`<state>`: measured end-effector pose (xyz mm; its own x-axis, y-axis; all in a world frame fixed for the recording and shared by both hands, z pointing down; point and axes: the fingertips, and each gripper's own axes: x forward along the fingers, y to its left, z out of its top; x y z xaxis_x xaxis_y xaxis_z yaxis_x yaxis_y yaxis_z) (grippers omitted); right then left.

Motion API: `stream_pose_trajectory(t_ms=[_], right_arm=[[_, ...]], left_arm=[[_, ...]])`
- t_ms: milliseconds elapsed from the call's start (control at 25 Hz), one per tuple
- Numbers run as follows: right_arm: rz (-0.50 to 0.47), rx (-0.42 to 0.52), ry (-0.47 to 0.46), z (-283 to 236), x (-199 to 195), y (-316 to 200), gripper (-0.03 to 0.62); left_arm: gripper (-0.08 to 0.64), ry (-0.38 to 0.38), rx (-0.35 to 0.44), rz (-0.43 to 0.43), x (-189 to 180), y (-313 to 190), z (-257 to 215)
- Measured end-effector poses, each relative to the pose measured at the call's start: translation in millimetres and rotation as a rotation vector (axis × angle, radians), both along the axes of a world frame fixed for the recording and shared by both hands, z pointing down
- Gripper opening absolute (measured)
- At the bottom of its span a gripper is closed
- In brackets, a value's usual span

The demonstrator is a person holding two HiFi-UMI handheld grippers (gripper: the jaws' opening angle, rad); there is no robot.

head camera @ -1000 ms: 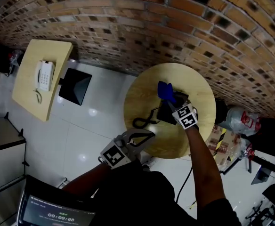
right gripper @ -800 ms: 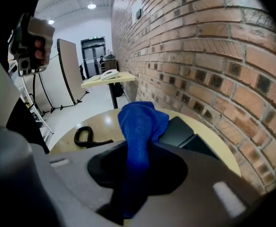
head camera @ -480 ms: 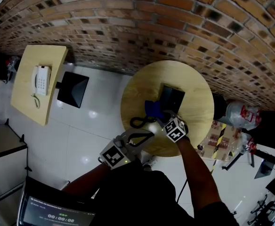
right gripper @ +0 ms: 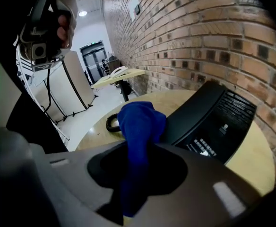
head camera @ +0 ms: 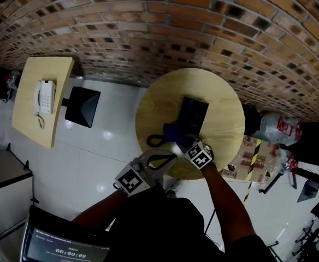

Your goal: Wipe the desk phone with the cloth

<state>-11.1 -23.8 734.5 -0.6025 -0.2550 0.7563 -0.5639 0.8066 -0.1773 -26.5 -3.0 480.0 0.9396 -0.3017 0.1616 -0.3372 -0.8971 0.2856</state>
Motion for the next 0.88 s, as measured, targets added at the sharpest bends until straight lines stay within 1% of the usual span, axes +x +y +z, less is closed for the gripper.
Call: stream_pose_trajectory(t_ms=[160,320,440,520,640,800,880], right_arm=[[0.035,0.025,-0.026,-13,12,-2,0.094],[0.099,0.034,-0.071,-26,27,-3,0.095],[0.13,0.054,-0.081,-33,40,-1,0.094],[0.175,0.069,-0.084,-35,54,-2,0.095],[0.313,0.086,-0.089,-29,96,-11,0.095],[0.544,0.065,-0.097,-27,168,-23,0.094],[0.642,0.058,-0.104,-26,200,-28,0.094]], left_arm=[[0.002,0.0,0.007,0.023,9,5,-1],[0.002,0.008,0.026,0.048,23,9,-4],[0.002,0.014,0.03,0.058,31,12,-8],[0.002,0.014,0.023,0.063,35,14,-9],[0.002,0.012,0.028,0.076,40,17,-9],[0.002,0.009,0.013,0.086,44,20,-5],[0.002,0.001,0.004,0.089,44,21,-2]])
